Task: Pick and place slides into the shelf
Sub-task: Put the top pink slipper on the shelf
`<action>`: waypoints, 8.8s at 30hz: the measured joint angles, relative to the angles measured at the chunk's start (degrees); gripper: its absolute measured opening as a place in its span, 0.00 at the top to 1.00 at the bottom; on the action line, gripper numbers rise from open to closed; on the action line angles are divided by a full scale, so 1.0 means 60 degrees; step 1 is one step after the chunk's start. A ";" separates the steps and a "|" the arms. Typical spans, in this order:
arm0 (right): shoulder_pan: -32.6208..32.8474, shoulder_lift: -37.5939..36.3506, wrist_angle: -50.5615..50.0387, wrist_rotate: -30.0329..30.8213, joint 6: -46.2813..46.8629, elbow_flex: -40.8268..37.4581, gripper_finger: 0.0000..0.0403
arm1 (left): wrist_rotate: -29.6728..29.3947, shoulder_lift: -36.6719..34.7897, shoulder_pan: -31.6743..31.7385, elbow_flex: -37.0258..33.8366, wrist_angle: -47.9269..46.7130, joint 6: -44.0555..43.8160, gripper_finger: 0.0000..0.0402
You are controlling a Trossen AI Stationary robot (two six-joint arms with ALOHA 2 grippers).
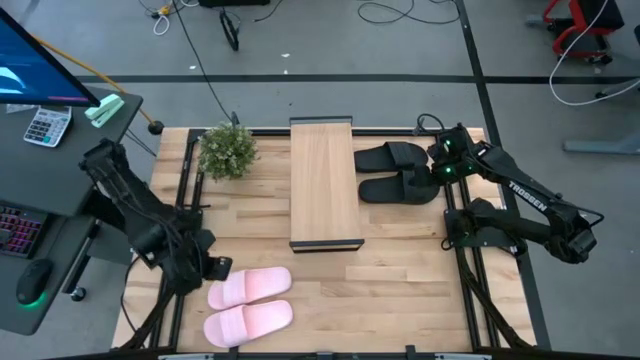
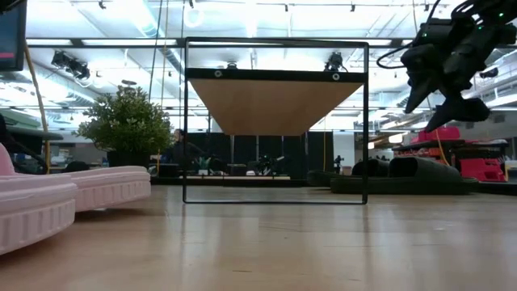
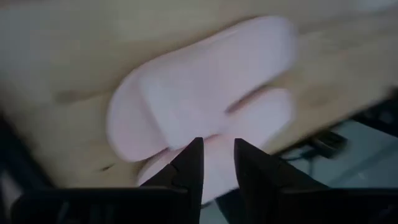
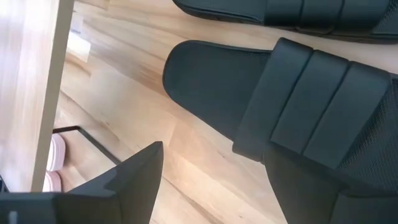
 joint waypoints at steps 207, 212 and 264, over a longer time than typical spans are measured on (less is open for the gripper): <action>0.2251 -0.1075 0.7052 -0.3359 0.2636 -0.0007 0.91 | 0.7061 0.0777 1.5749 -0.3100 1.3742 1.0006 0.99; 0.2251 -0.1071 0.7545 -0.3344 0.2802 -0.0007 0.96 | 0.7492 0.1011 1.6213 -0.3100 1.3753 1.0012 0.99; 0.2251 -0.1013 0.7541 -0.2416 0.3261 -0.0007 0.99 | 0.8304 0.2585 1.7114 -0.3100 1.5152 1.0309 0.99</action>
